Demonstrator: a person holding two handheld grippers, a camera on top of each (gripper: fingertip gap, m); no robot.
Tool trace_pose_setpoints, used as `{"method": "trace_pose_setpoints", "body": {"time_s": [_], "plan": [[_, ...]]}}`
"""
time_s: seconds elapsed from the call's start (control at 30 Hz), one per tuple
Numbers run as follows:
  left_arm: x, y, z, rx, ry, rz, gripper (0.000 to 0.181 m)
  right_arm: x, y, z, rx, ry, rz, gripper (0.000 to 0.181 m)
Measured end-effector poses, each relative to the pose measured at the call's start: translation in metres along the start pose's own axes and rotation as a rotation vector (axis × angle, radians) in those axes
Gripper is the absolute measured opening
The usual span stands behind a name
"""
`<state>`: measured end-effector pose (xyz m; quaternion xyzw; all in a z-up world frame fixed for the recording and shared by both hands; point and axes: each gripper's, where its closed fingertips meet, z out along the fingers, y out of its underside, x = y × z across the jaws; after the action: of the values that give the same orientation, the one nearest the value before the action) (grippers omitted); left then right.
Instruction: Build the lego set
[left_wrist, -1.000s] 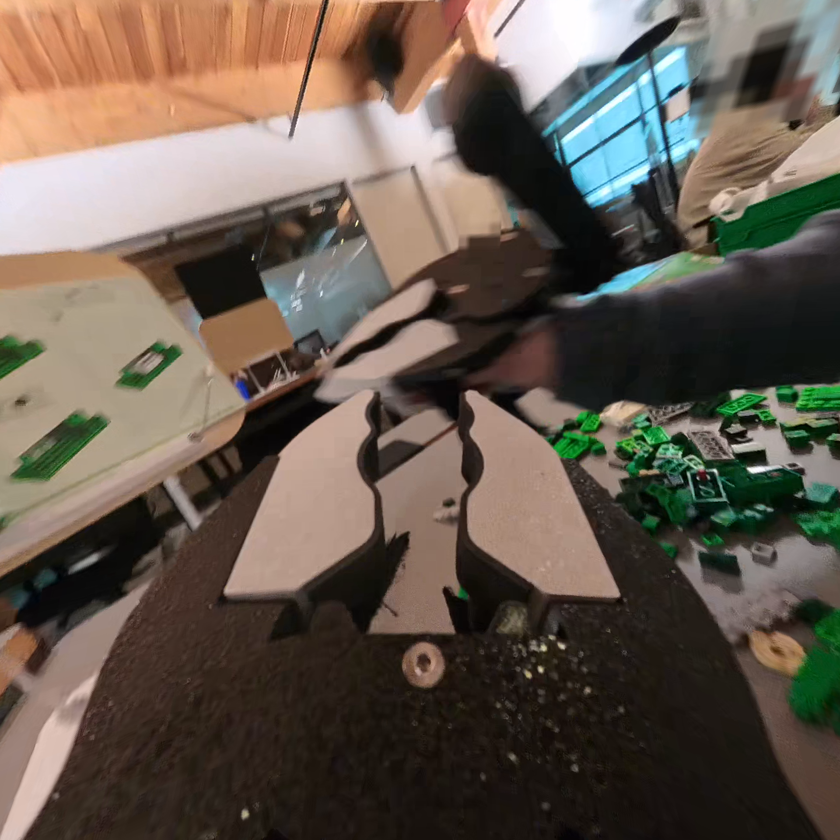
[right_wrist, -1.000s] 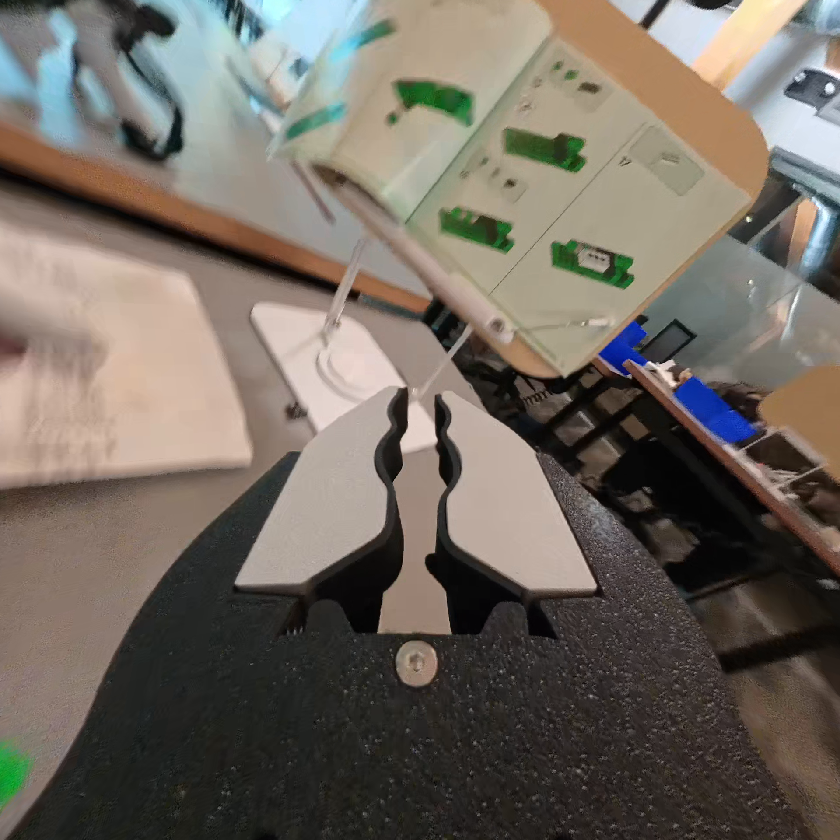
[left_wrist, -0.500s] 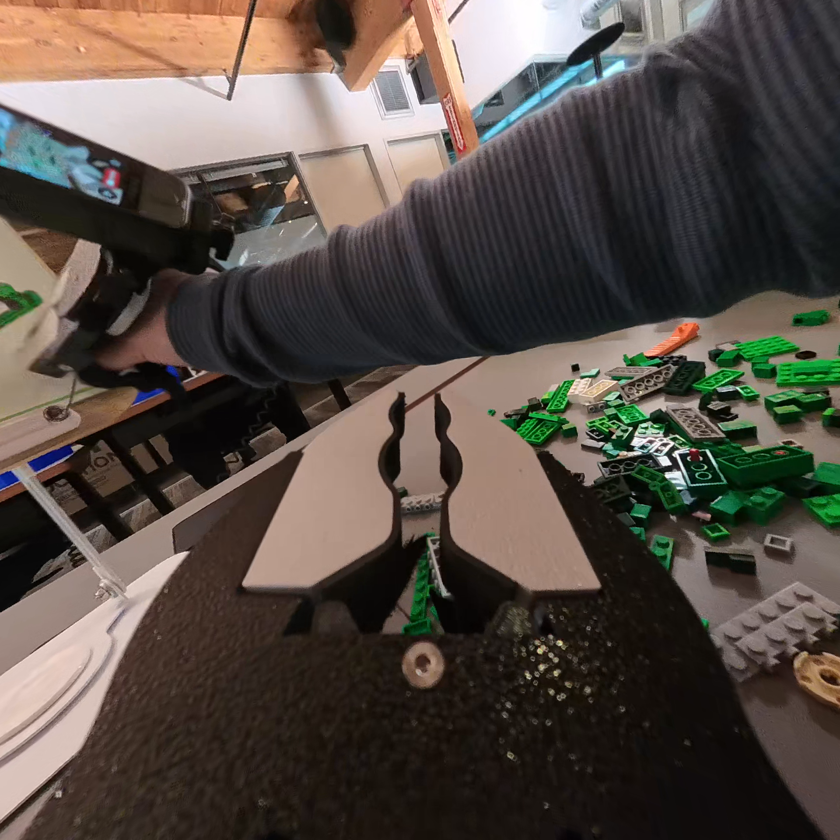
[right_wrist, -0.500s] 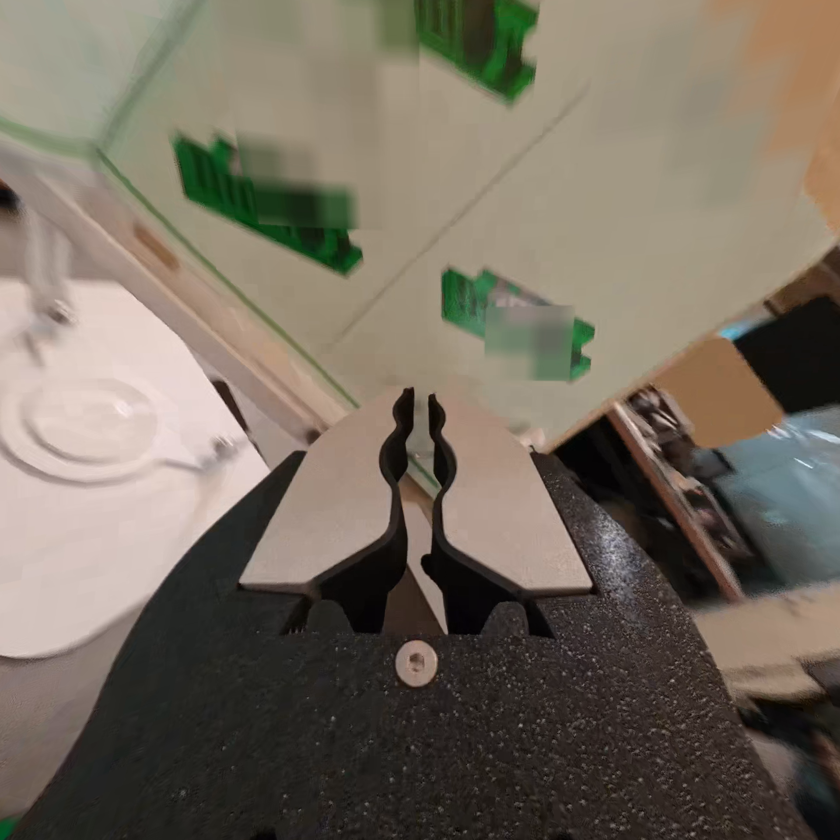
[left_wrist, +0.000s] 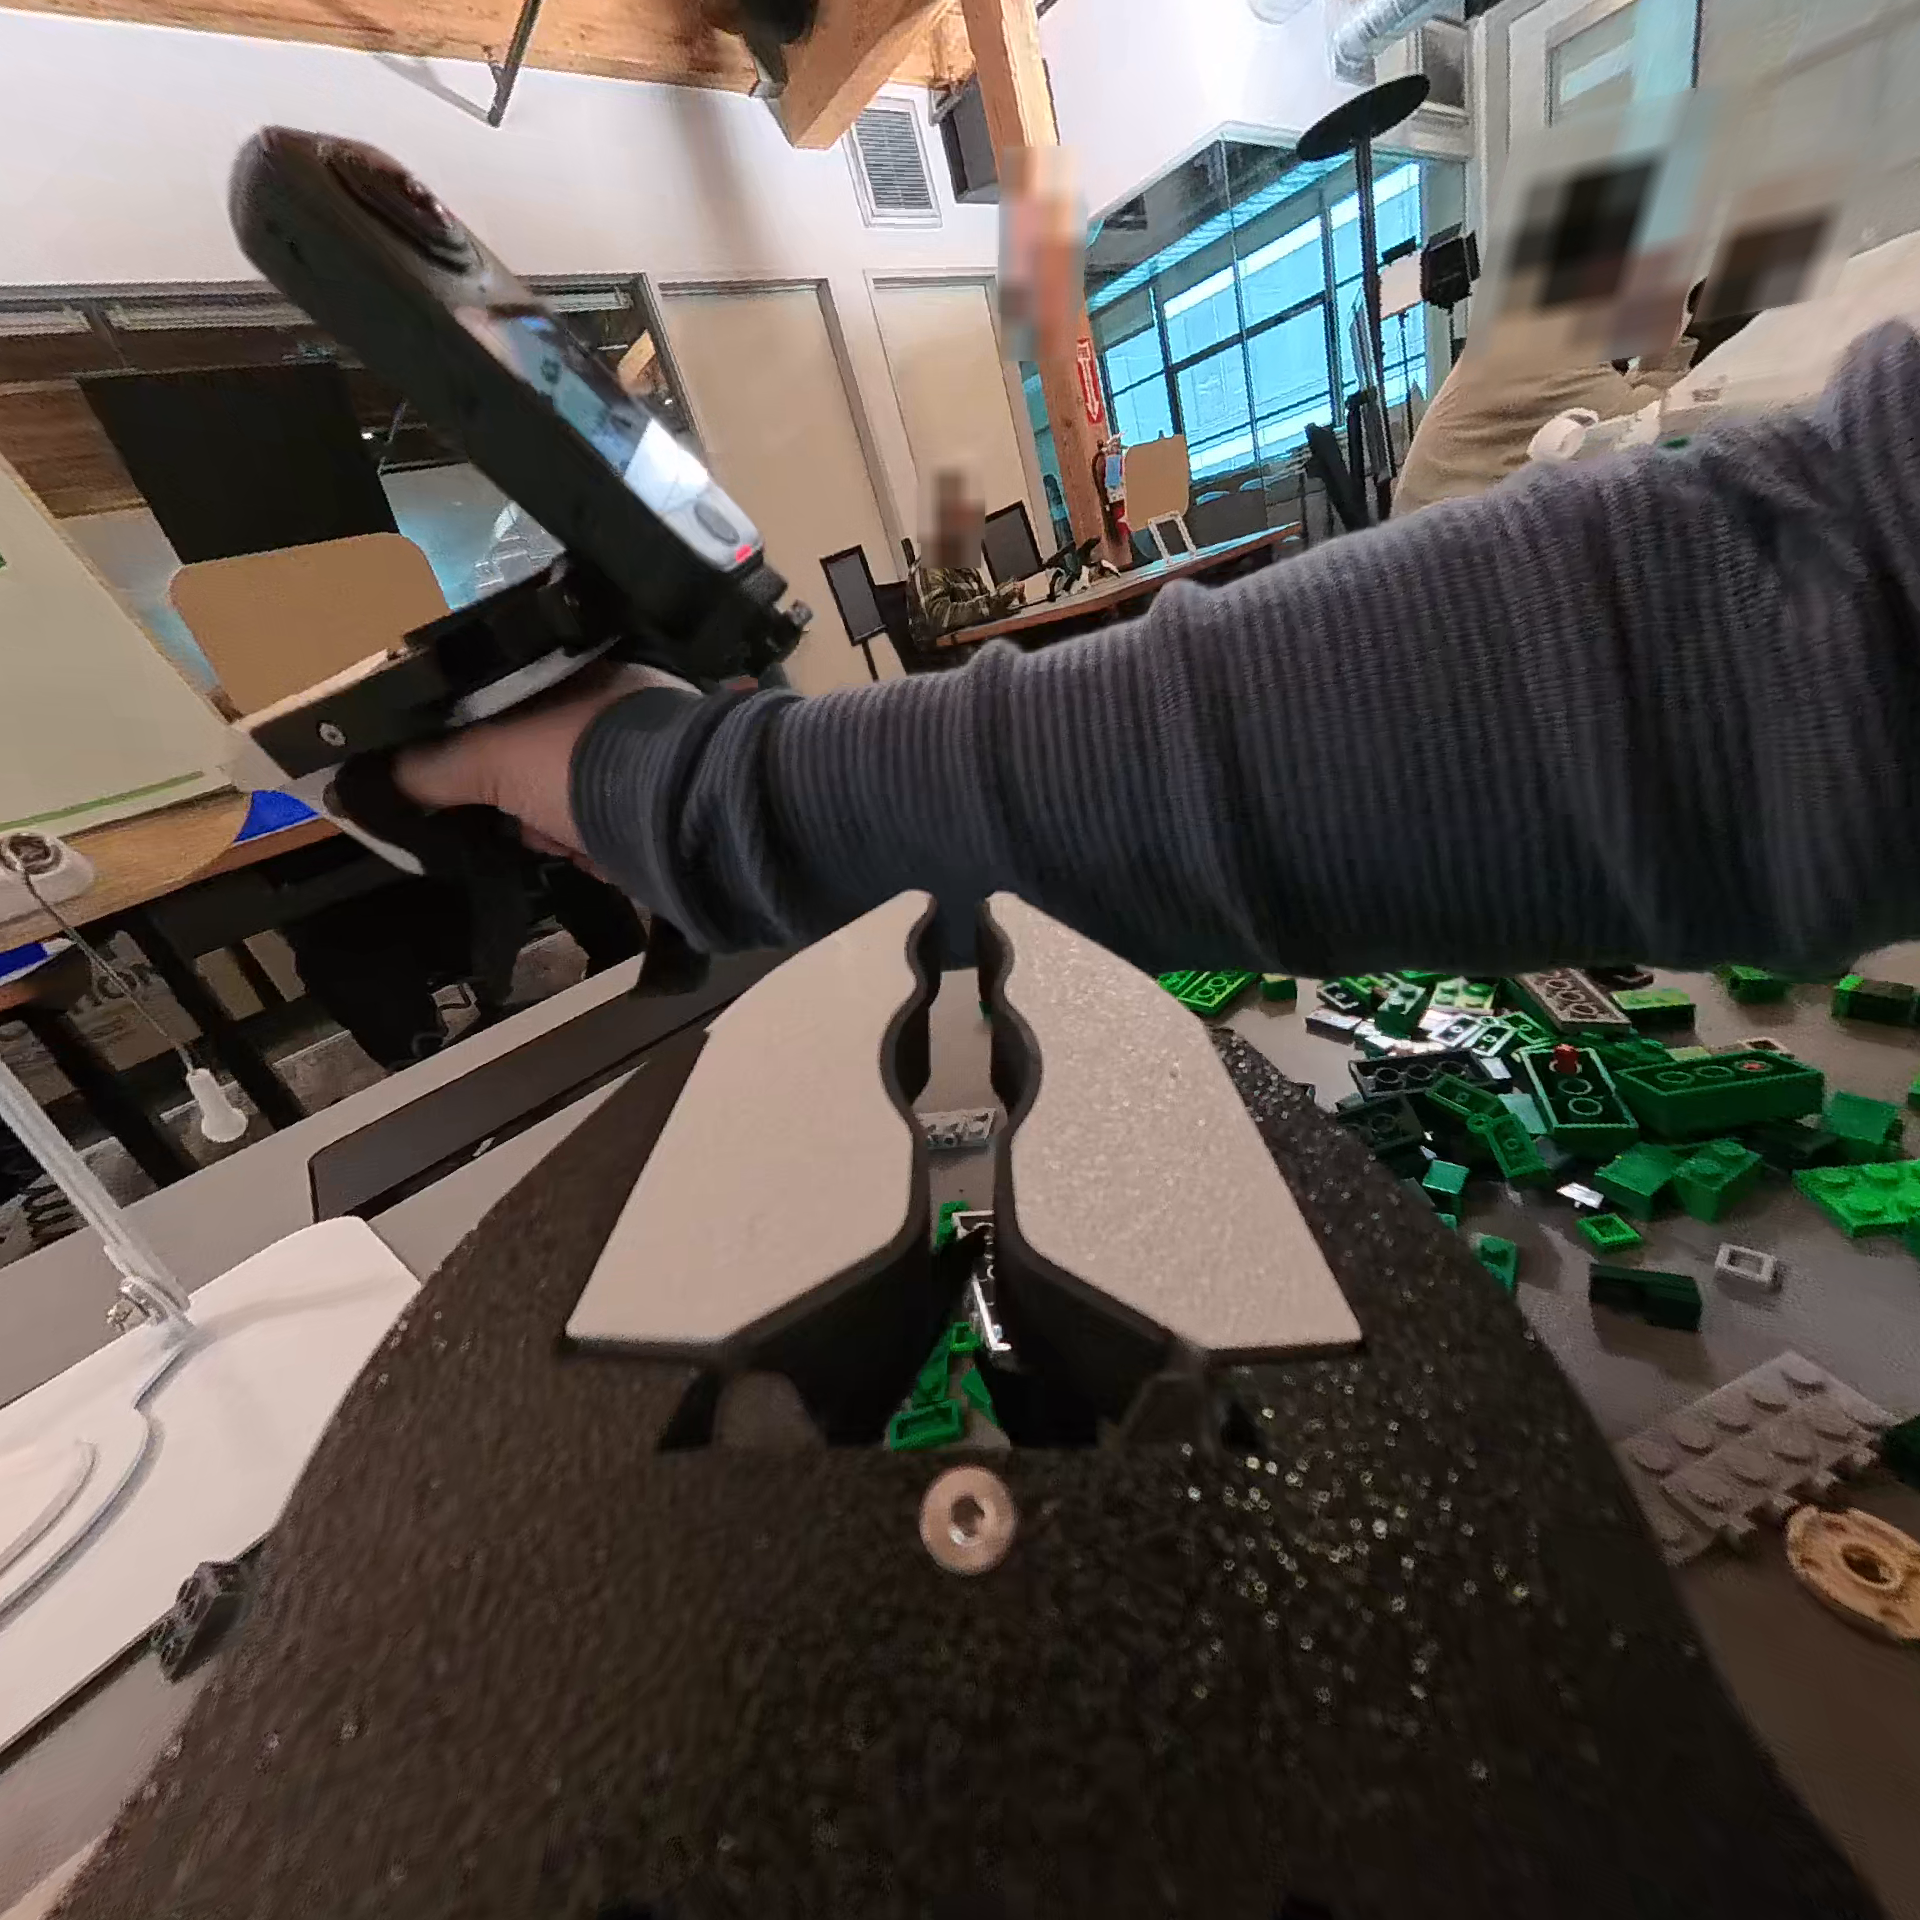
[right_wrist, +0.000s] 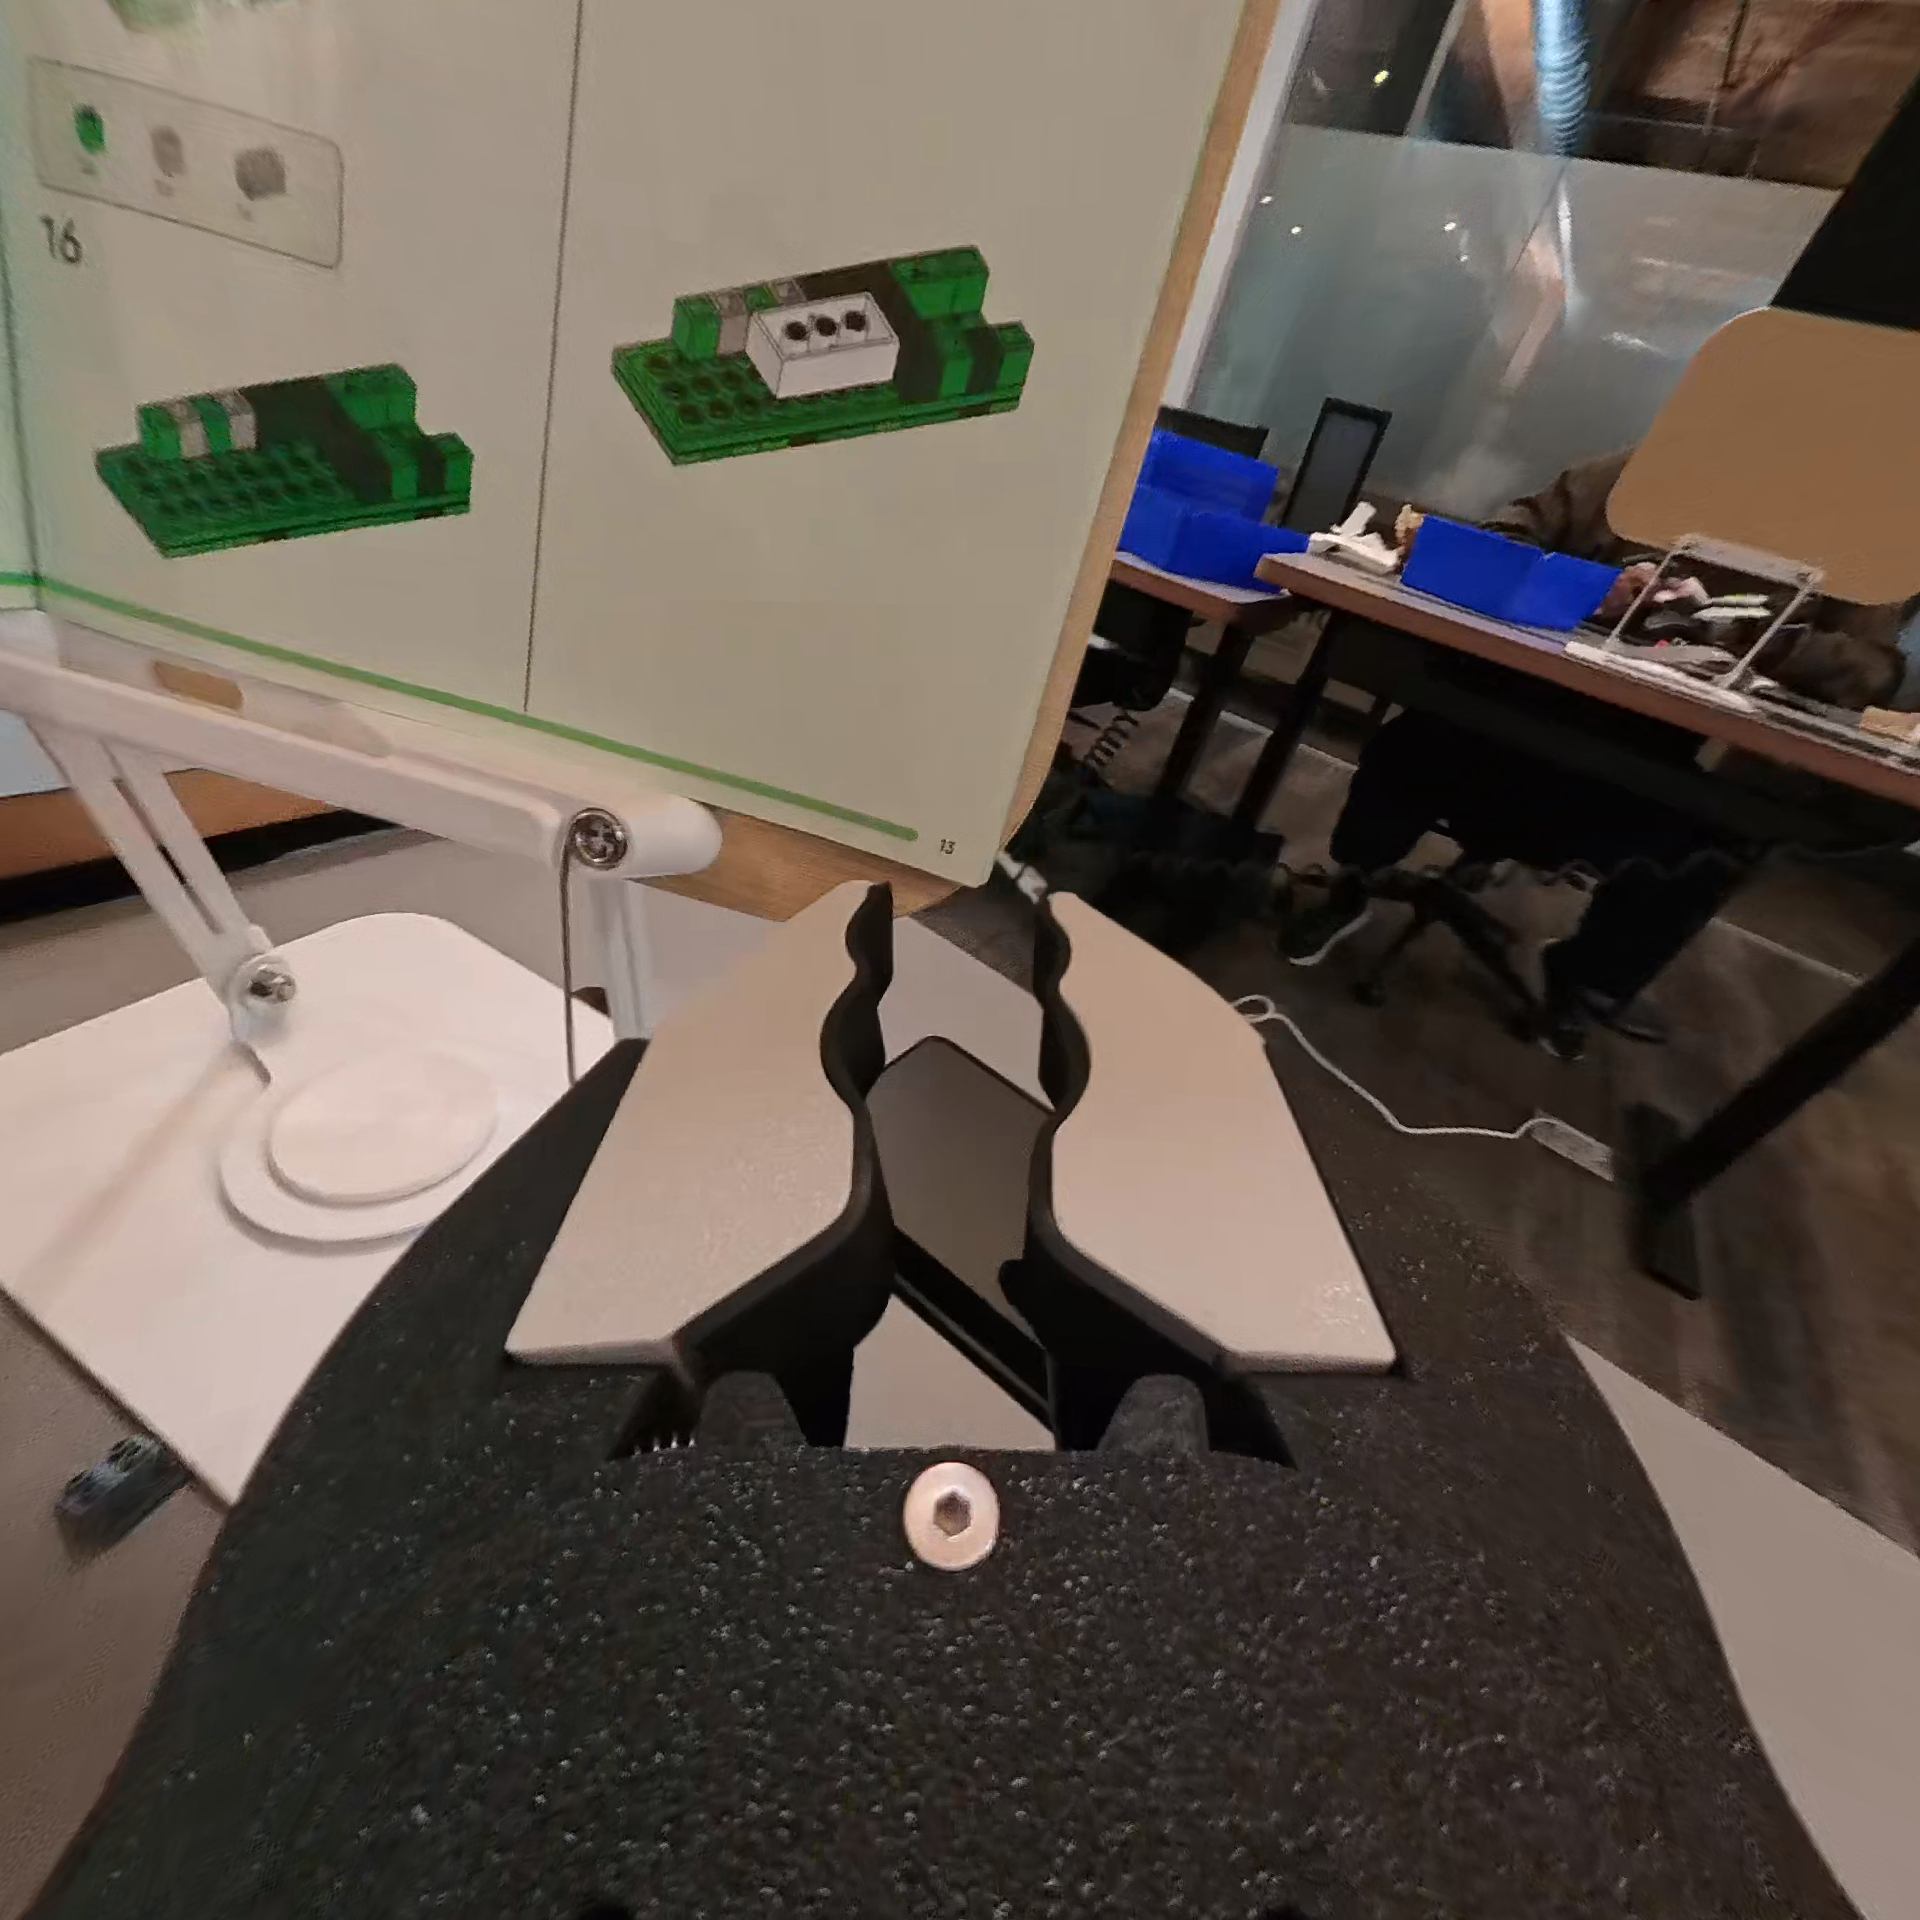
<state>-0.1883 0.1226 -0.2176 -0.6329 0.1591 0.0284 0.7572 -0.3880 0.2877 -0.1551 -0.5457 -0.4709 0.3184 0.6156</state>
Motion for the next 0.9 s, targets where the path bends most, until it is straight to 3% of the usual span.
{"method": "trace_pose_setpoints", "body": {"time_s": [0.13,0.5,0.9], "plan": [[0.000,0.000,0.000,0.001,0.001,-0.001,0.005,-0.008,-0.005,0.004,0.062,-0.003,-0.016,0.023],[0.003,0.001,0.000,-0.003,0.017,0.016,0.003,-0.001,0.002,0.015,0.010,0.086,0.056,0.018],[0.007,0.002,0.001,-0.008,0.033,0.027,0.000,-0.002,-0.003,0.008,0.030,0.117,0.020,0.004]]}}
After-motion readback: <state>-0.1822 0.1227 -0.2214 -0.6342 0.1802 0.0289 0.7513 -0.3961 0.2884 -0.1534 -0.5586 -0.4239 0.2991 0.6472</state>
